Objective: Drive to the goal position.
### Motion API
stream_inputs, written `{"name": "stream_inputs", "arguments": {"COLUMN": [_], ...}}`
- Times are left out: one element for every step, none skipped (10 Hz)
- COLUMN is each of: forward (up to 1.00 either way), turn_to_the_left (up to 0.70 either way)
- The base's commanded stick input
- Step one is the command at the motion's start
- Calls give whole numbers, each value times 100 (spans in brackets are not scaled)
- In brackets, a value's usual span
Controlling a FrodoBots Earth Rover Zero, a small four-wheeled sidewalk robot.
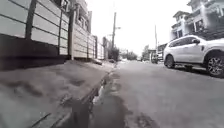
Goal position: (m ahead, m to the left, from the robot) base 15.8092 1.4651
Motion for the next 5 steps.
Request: {"name": "stream_inputs", "arguments": {"forward": [100, 100, 100, 100, 100], "turn_to_the_left": [1, 2, 2, 2, -11]}}
